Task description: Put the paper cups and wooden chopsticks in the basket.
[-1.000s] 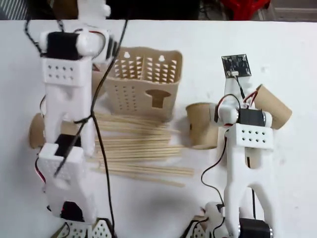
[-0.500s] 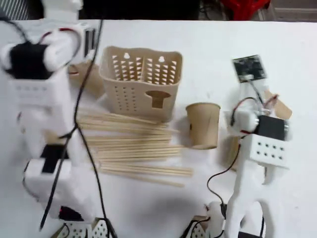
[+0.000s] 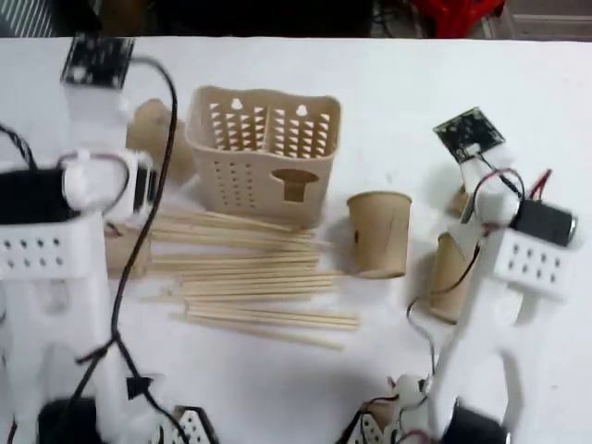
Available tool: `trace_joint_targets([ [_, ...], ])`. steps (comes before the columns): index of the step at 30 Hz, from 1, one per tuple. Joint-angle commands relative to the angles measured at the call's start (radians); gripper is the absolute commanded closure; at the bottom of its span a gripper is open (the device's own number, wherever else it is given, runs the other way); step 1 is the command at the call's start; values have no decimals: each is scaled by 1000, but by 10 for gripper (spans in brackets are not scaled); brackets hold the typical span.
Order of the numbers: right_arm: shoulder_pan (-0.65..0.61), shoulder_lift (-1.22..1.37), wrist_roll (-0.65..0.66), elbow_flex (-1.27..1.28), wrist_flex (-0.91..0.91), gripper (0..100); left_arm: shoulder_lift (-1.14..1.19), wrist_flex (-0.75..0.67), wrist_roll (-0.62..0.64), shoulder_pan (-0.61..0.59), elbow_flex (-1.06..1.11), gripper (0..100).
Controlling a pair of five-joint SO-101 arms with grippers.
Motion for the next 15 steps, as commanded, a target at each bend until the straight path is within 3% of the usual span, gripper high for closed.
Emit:
trace_joint_targets([
  [1, 21, 179, 140, -164, 116, 745, -200, -212, -12, -85, 430, 864],
  [7, 56, 415, 347, -336, 237, 745, -341, -486, -12, -148, 879, 864],
  [10, 74, 489, 440, -394, 246, 745, -355, -540, -51, -150, 964, 864],
  [15, 74, 561, 483, -417, 246, 745, -357, -546, -58, -150, 994, 864],
])
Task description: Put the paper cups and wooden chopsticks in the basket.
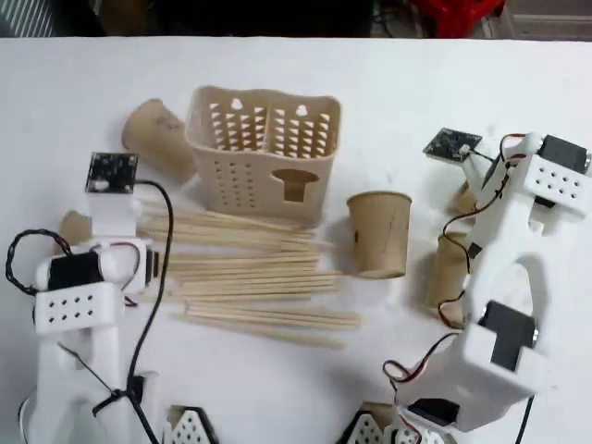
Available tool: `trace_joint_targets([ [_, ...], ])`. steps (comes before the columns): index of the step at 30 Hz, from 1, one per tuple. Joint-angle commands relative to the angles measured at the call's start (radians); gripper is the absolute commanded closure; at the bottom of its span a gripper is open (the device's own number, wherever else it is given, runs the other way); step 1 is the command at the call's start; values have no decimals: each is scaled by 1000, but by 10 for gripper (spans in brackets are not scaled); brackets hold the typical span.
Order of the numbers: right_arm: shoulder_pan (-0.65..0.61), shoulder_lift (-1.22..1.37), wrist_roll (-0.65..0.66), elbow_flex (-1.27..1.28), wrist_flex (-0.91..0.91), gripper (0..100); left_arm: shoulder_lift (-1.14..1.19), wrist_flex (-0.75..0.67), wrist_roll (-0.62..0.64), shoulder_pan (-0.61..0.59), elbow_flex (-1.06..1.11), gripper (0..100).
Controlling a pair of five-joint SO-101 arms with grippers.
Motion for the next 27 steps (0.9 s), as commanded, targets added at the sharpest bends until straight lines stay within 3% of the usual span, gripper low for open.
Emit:
trace_joint_targets([
  [1, 5, 12, 48, -41, 13, 745, -28, -28, -12, -8, 6, 864],
  [11, 13, 81, 106, -38, 15, 760, -28, -40, -12, -8, 9, 864],
  [17, 22, 81, 103, -40, 15, 981, -33, -123, -12, -13, 64, 866],
  [27, 91, -82, 100, -63, 15, 982, -33, -126, -12, -41, 68, 865],
])
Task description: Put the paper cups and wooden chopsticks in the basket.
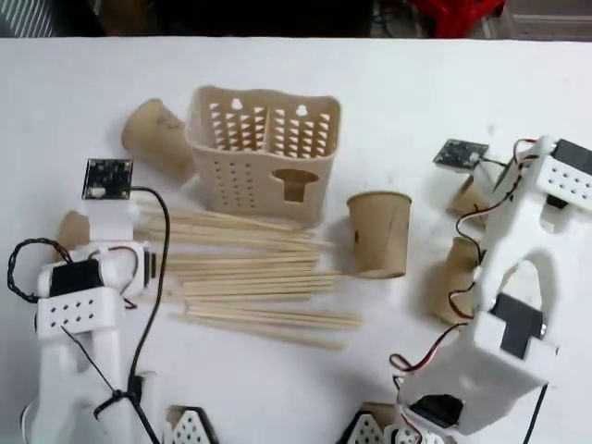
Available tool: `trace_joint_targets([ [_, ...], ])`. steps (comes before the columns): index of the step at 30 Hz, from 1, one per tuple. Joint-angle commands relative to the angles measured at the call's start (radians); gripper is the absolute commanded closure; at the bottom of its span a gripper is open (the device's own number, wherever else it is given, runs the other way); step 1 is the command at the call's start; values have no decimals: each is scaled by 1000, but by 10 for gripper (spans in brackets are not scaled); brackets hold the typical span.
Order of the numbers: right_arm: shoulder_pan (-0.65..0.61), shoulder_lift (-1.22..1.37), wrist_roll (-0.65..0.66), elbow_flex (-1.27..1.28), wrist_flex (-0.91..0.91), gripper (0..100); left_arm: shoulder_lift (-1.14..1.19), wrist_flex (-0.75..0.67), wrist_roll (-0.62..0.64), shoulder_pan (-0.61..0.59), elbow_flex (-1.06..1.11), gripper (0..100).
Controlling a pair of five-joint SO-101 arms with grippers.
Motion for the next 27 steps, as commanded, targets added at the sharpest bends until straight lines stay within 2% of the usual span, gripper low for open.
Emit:
trace_joint_targets([
  [1, 28, -156, -8, -31, 4, 982, -22, -23, -11, -12, -3, 865],
  [5, 38, -328, -133, -23, 4, 982, -22, -23, -11, -12, -2, 865],
  [8, 39, -458, -298, -25, 4, 982, -22, -20, -11, -12, 2, 865],
  [12, -27, -636, -483, -25, 2, 982, -21, -18, -11, -12, 2, 865],
  [17, -262, -848, -735, -32, -53, 982, -19, -21, -11, -12, 3, 865],
  [22, -539, -926, -1046, -29, -240, 982, -24, -61, -11, -7, 38, 865],
  [27, -725, -845, -1154, -29, -377, 982, -24, -153, -11, -7, 94, 867],
])
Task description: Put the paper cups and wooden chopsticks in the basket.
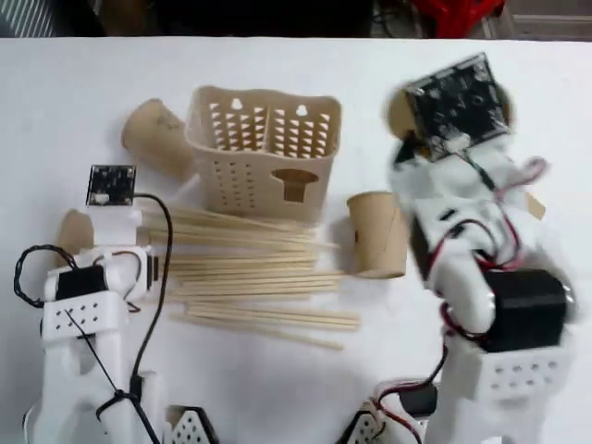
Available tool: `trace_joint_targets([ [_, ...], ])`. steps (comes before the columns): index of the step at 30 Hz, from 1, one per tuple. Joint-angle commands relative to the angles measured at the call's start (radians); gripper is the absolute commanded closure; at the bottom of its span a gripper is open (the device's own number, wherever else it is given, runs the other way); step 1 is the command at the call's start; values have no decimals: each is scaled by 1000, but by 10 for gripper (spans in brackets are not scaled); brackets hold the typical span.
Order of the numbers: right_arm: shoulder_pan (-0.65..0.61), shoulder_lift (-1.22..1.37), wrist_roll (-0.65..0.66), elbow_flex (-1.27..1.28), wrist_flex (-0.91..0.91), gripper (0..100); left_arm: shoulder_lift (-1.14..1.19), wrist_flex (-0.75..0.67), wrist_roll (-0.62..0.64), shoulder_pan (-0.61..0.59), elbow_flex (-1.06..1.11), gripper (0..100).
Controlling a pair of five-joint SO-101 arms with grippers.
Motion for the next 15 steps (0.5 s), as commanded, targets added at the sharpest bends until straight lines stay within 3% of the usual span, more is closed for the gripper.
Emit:
trace_joint_targets([
  [1, -114, 70, -64, -29, -97, 982, -24, -68, -11, -7, 20, 867],
  [15, -193, 249, -120, -25, -228, 982, -24, -64, -11, 31, 21, 867],
])
